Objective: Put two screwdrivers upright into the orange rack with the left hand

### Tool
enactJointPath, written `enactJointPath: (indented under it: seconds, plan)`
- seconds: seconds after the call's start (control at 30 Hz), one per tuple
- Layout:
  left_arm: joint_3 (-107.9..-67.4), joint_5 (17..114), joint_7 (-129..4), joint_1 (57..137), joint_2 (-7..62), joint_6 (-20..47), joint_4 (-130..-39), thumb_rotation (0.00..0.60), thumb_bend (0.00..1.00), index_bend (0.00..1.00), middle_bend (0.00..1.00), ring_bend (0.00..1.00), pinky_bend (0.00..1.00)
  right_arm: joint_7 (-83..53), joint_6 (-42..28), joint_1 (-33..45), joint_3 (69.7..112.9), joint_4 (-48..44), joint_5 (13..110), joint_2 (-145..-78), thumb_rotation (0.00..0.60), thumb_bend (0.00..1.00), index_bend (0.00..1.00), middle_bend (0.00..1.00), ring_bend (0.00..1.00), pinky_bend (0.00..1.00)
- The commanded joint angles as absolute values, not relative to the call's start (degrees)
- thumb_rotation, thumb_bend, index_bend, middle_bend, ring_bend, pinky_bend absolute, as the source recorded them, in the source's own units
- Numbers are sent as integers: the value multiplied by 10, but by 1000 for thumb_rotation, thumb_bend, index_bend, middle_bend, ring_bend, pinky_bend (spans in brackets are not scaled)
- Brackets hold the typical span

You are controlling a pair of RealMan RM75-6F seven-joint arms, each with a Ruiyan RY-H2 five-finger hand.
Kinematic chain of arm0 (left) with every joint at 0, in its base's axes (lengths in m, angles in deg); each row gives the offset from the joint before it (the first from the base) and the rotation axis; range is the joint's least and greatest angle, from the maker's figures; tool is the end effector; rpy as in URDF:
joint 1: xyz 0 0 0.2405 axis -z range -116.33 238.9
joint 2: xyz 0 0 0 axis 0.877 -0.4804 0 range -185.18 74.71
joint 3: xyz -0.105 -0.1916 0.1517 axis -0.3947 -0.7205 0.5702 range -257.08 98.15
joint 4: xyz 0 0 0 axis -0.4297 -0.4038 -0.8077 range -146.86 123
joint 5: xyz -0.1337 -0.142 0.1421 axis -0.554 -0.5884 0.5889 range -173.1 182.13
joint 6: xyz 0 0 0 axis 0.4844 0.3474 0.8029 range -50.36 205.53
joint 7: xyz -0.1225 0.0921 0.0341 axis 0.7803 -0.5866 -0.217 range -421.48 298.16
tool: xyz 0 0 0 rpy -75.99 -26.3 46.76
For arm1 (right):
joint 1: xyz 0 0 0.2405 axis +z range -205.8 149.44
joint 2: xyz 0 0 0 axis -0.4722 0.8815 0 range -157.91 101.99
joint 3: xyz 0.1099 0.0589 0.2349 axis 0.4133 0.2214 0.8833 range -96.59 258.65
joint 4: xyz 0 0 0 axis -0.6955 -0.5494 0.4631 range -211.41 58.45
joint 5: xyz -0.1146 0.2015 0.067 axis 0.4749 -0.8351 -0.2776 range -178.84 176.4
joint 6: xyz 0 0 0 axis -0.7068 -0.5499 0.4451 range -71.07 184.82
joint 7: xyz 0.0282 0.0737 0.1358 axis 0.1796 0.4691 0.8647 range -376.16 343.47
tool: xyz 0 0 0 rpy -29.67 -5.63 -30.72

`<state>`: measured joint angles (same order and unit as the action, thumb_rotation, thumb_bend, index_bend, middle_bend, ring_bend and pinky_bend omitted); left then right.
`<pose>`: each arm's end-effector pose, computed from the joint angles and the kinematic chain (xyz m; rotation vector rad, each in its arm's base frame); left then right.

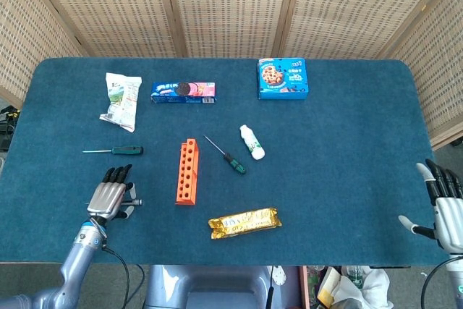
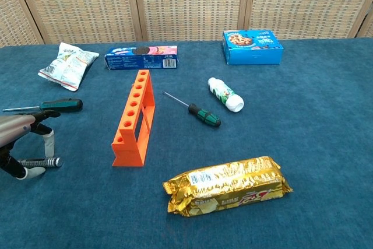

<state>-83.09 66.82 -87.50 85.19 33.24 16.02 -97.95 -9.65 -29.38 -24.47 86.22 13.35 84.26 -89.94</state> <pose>-0.2716 0.2754 -0.0525 -1.6934 -1.1012 -0.6256 -0.3451 -0.2011 0.1629 1.3145 -0.8962 0.9603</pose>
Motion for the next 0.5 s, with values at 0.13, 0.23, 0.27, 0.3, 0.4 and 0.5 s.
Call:
enactJointPath:
  seconds: [0.13,0.23,0.27,0.3,0.4,0.5]
  plan:
    - [-829,662,-878,854,338,162,-973,600,304,523,0,0,0,-98,-292,-244,862,134,842,-900,600,0,0,0,0,0]
    - [-829,660,-880,855,340,163,-972,600,305,523,0,0,0,-98,-291,-244,862,134,842,-900,600,0,0,0,0,0]
    - [-829,658,-880,855,341,163,-972,600,307,525,0,0,0,-98,-291,-244,862,134,841,-900,600,0,0,0,0,0]
    - [-829,656,-880,855,341,164,-972,600,308,528,0,0,0,-98,-291,-244,862,134,841,-900,600,0,0,0,0,0]
    - [-830,655,-879,856,342,163,-973,600,324,578,0,0,0,-97,-291,-243,863,135,840,-900,600,0,0,0,0,0]
    - [-829,656,-876,855,339,161,-976,600,371,613,0,0,0,-97,-290,-243,863,135,839,-900,600,0,0,0,0,0]
